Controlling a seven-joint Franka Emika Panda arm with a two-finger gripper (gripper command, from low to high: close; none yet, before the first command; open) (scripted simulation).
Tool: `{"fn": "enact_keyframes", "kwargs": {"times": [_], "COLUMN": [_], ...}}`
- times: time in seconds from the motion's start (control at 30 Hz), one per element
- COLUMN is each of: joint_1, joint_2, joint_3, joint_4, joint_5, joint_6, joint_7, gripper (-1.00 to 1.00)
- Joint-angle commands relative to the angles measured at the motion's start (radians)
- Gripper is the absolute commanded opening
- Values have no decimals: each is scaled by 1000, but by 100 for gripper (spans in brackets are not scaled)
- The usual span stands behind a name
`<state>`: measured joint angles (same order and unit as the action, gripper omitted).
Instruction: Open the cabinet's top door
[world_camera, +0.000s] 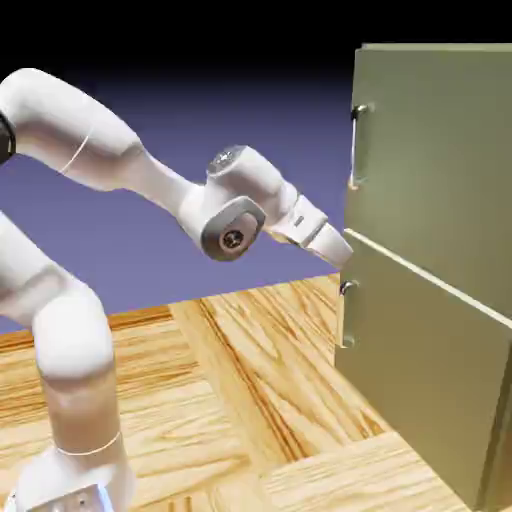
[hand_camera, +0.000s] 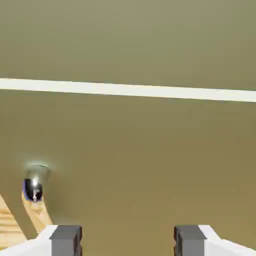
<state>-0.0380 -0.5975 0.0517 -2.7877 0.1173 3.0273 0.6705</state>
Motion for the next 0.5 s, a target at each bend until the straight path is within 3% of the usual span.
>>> {"fn": "enact_keyframes", "kwargs": {"times": [0.0, 0.47], "joint_1": [-19, -278], "joint_2": [-10, -153], "joint_3": [19, 288], "joint_4": [8, 124], "joint_5": [44, 653], "joint_6": [-4, -54], "joint_7": [-26, -392], "gripper": [0, 0]}}
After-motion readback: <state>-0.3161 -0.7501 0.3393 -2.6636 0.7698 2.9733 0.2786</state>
